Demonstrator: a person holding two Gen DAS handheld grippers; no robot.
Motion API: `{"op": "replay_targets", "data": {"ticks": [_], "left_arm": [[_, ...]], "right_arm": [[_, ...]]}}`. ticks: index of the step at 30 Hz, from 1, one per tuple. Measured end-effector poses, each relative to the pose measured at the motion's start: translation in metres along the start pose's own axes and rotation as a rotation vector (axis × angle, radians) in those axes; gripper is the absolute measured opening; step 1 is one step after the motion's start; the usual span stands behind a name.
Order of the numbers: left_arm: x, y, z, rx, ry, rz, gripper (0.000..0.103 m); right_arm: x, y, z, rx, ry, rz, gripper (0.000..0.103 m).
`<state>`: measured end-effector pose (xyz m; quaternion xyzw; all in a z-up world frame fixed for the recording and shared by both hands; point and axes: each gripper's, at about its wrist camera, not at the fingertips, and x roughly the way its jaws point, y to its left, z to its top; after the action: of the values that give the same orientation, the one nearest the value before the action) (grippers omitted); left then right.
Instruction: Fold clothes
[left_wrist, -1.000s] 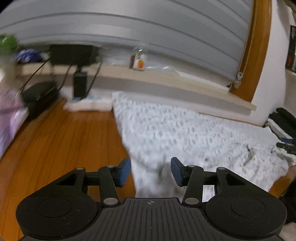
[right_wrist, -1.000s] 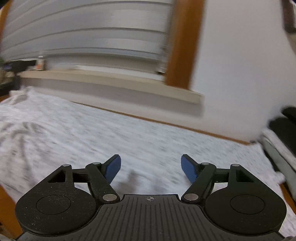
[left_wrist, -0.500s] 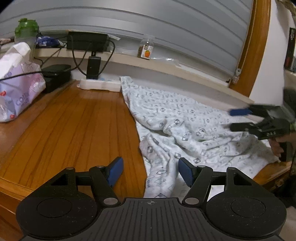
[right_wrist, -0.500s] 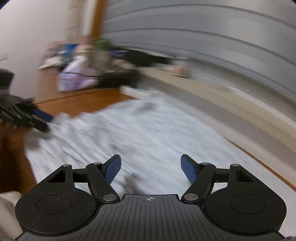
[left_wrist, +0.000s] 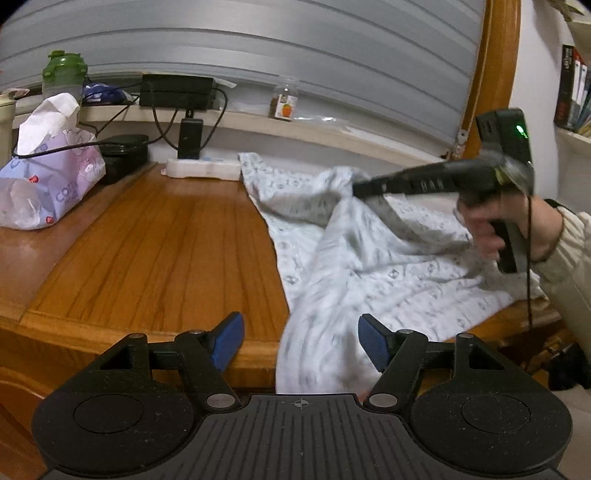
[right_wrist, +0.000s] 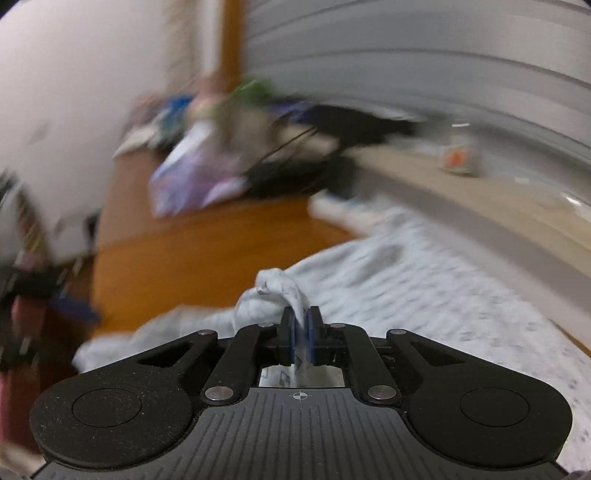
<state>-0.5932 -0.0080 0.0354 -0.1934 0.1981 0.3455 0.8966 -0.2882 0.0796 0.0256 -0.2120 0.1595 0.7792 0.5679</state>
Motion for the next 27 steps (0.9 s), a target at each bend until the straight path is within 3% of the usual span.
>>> {"op": "replay_targets", "data": {"ticks": [5, 9, 10, 13, 18, 24, 27], "left_arm": [[0.001, -0.006, -0.002, 0.027, 0.009, -0.020, 0.064], [0.003, -0.011, -0.003, 0.055, 0.015, -0.033, 0.038], [0.003, -0.012, -0.003, 0.062, 0.017, -0.036, 0.018], [-0.008, -0.006, 0.004, 0.056, -0.021, -0.020, 0.006], [-0.039, 0.011, 0.022, 0.059, -0.091, 0.042, 0.005], [-0.042, 0.022, 0.023, 0.099, 0.013, -0.001, 0.011], [-0.043, 0.027, 0.030, 0.061, -0.021, -0.020, 0.031]], "right_arm": [[0.003, -0.001, -0.003, -0.023, 0.049, -0.040, 0.012], [0.009, 0.009, -0.005, -0.042, 0.060, -0.030, 0.030], [0.010, 0.012, -0.006, -0.046, 0.059, -0.026, 0.033], [0.011, 0.016, -0.006, -0.061, 0.055, -0.003, 0.038], [0.002, 0.016, -0.008, -0.072, 0.050, -0.014, 0.039], [-0.018, 0.012, -0.014, -0.088, 0.064, -0.006, 0.044], [-0.034, 0.009, -0.022, -0.095, 0.092, 0.019, 0.047]]}}
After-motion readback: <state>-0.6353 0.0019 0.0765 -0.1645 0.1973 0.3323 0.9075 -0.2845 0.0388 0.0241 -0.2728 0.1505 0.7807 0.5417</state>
